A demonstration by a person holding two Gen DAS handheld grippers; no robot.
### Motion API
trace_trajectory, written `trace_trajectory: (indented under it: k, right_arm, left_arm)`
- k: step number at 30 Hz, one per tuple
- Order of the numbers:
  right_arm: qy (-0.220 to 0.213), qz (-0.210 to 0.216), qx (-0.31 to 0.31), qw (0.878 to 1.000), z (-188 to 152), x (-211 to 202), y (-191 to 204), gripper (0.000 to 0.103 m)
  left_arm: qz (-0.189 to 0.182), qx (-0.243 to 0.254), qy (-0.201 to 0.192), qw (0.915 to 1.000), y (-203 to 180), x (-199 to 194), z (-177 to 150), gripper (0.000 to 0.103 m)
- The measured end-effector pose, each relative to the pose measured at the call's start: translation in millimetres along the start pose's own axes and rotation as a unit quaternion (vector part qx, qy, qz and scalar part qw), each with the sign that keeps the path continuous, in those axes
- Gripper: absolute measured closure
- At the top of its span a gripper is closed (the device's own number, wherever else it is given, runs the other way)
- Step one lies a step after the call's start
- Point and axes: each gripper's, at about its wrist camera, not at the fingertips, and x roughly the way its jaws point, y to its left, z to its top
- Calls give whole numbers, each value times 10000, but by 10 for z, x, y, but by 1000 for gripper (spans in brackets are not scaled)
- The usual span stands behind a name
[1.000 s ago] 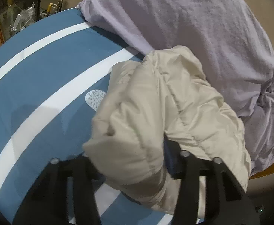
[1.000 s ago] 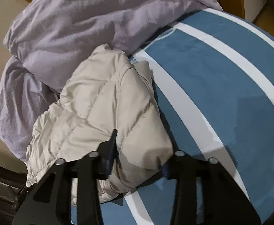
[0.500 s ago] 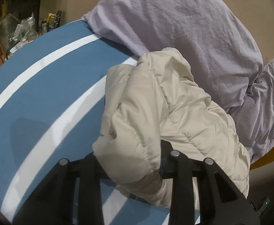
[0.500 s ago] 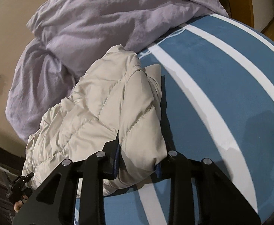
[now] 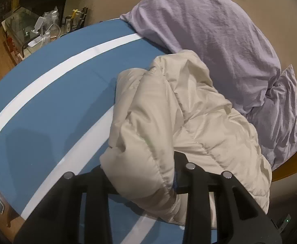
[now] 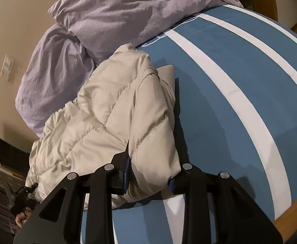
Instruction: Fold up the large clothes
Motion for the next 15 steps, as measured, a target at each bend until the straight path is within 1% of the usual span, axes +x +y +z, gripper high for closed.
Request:
trace_trajectory:
  k: [3,5,6,7,8,9,10,12,15]
  right_arm:
    - [-9,-218,-154,9996,1,-56,53,68]
    - [-114,-451,-309,9984,22,-117,119,61]
    - [-228,-601,-408,9971,33,-159,150,59]
    - [-417,-789,-549,9945,53,-230,187,54]
    - [-550,-909,-655,9922,75,-280,215,51]
    - [-636,-1000,-739,9902,94,-310,241,50]
    - [-697,-1070,-836,9883,124,-334,279,50]
    - [-725,-1105,-994,9862,165,-338,351,47]
    - [-703,-1012,-1271,9842,188,-277,526,45]
  left_arm:
    - [95,-112,1,9999,34,13,-26,62]
    - [231,-118,-40,9997,17,14,-28,55]
    - [281,-133,-51,9995,10,14,-31,50]
    - [354,-155,-61,9992,8,20,-31,47]
    - [409,-177,-68,9990,17,19,-34,39]
    - [492,-217,-76,9985,27,29,-33,31]
    - [540,-269,-81,9981,41,43,-30,30]
    - [510,-367,-44,9980,66,76,-24,26]
    - [489,-467,-33,9977,73,119,-18,22]
